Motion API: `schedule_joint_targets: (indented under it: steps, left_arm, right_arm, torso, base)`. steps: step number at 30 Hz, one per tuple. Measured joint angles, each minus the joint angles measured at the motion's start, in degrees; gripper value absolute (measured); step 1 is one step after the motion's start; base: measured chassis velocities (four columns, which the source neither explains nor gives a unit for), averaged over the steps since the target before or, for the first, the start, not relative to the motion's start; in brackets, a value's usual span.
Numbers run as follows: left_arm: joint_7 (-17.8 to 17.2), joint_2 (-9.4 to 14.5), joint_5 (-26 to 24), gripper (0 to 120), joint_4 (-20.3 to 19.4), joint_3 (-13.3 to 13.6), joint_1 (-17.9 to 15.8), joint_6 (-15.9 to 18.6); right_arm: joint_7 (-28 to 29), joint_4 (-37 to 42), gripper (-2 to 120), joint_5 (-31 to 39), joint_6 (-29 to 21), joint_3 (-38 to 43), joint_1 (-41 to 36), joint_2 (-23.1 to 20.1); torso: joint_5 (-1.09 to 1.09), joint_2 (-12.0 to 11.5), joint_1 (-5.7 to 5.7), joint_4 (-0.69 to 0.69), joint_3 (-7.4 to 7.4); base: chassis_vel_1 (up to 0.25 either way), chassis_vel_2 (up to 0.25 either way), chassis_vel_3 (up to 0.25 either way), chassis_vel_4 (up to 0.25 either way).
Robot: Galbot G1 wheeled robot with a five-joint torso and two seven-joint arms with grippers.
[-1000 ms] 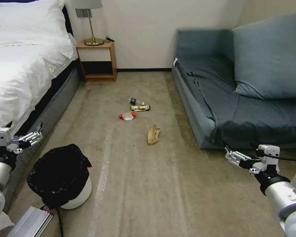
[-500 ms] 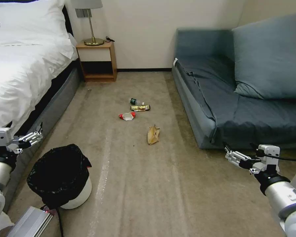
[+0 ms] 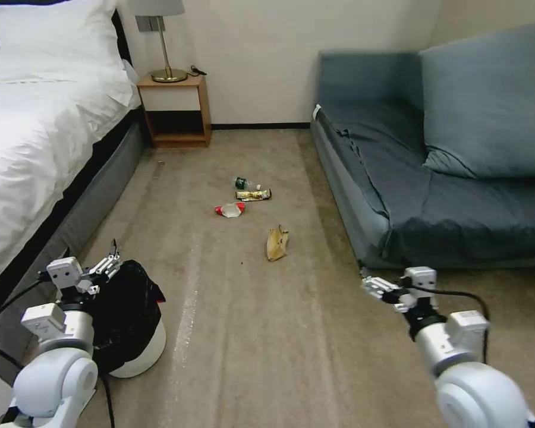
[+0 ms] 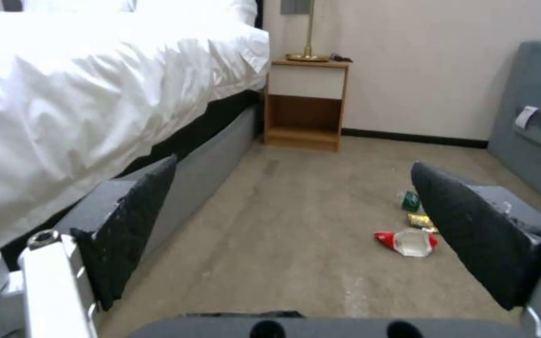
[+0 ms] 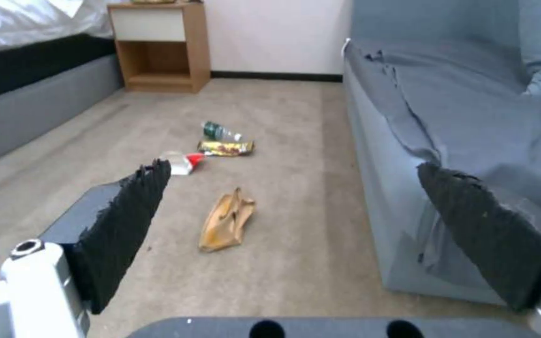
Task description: Pick up the trash bin, then pick up the garbage on the floor and place it into the trash bin.
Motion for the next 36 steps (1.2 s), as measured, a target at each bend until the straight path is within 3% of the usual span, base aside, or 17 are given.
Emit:
schedule_joint_targets:
  steps: [7,14,20,22,23,25,26,28,29,31,36]
  left_arm:
    - [0.48,4.84,-1.71,100,-0.29,-1.6,0.68,1.55]
    - [0.06,5.82,-1.76,100,0.07,-2.36,1.75,3.98]
    - [-2.83,7.24,-0.74,100,1.97,-3.48,2.85,9.46]
    - [-4.46,8.94,-1.79,100,3.46,-4.05,2.26,13.88]
    - [-4.46,8.94,-1.79,100,3.46,-4.05,2.26,13.88]
    - [-5.33,10.75,-3.19,100,4.94,-4.34,1.38,18.98]
    - [-5.33,10.75,-3.19,100,4.94,-4.34,1.38,18.98]
    - [-5.53,12.85,-3.68,98,7.77,-4.31,-0.19,24.4]
    - [-5.53,12.85,-3.68,98,7.77,-4.31,-0.19,24.4]
    - [-5.53,14.25,-3.89,98,11.09,-3.67,-2.11,29.13]
    - [-5.46,14.81,-3.77,98,14.45,-2.64,-4.09,31.67]
  right_arm:
    - [-0.17,-0.21,100,0.72,-0.32,1.18,0.37,-1.06]
    - [-0.16,-0.23,100,0.58,-0.49,1.3,0.13,-0.43]
    - [-0.2,-0.34,100,-0.3,-0.46,1.4,-0.62,0.51]
    - [-0.21,-0.35,100,-0.84,-0.34,1.53,-1.27,0.95]
    - [-0.21,-0.35,100,-0.84,-0.34,1.53,-1.27,0.95]
    - [-0.25,-0.35,100,-1.22,-0.3,1.61,-1.69,1.36]
    - [-0.25,-0.35,100,-1.22,-0.3,1.61,-1.69,1.36]
    - [-0.28,-0.36,100,-1.79,-0.28,1.6,-2.07,2.19]
    - [-0.28,-0.36,100,-1.79,-0.28,1.6,-2.07,2.19]
    - [-0.38,-0.76,100,-2.67,-0.07,1.3,-2.58,3.25]
    - [-0.55,-1.53,100,-3.68,0.45,0.97,-2.98,4.34]
  torso:
    - [0.03,0.0,0.0,-0.01,0.0]
    - [0.02,0.0,0.0,-0.02,0.0]
    - [0.01,0.0,0.0,-0.01,0.0]
    - [0.02,0.0,0.0,-0.01,0.0]
    - [0.02,0.0,0.0,-0.01,0.0]
    - [0.02,0.0,0.0,-0.02,0.0]
    - [0.02,0.0,0.0,-0.02,0.0]
    - [0.02,0.0,0.0,-0.01,0.0]
    - [0.02,0.0,0.0,-0.01,0.0]
    - [0.02,0.0,0.0,-0.01,0.0]
    - [0.02,0.0,0.0,-0.01,0.0]
  base:
    - [0.0,0.0,0.0,0.0]
    - [0.0,0.0,0.0,0.0]
    - [0.0,0.0,0.0,0.0]
    - [0.0,0.0,0.0,0.0]
    - [0.0,0.0,0.0,0.0]
    - [0.0,0.0,0.0,0.0]
    - [0.0,0.0,0.0,0.0]
    - [0.0,0.0,0.0,0.0]
    - [0.0,0.0,0.0,0.0]
    - [0.0,0.0,0.0,0.0]
    - [0.0,0.0,0.0,0.0]
